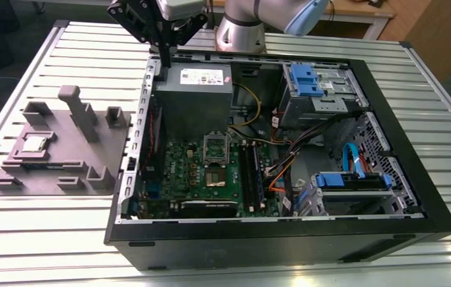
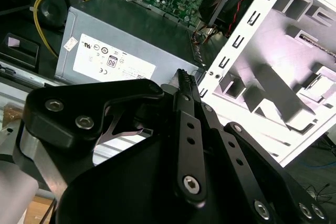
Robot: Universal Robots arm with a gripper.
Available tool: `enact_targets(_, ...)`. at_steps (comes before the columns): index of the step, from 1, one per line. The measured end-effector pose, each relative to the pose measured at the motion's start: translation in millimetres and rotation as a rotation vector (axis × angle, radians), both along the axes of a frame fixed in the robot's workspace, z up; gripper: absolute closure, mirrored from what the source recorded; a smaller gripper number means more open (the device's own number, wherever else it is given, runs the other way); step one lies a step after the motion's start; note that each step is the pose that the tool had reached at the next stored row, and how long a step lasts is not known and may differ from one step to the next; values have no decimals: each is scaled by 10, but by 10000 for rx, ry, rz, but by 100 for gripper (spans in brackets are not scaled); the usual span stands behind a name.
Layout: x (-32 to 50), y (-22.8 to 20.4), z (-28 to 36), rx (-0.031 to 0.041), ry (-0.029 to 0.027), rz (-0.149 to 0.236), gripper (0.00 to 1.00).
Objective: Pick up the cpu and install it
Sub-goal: 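Reach for the cpu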
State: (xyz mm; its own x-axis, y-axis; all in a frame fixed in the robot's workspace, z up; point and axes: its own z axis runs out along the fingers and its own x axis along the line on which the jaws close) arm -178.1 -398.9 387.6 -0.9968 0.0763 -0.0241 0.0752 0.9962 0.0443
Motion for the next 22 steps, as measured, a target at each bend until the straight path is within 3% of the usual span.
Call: enact_targets(22,-48,0,0,0,0,1,90)
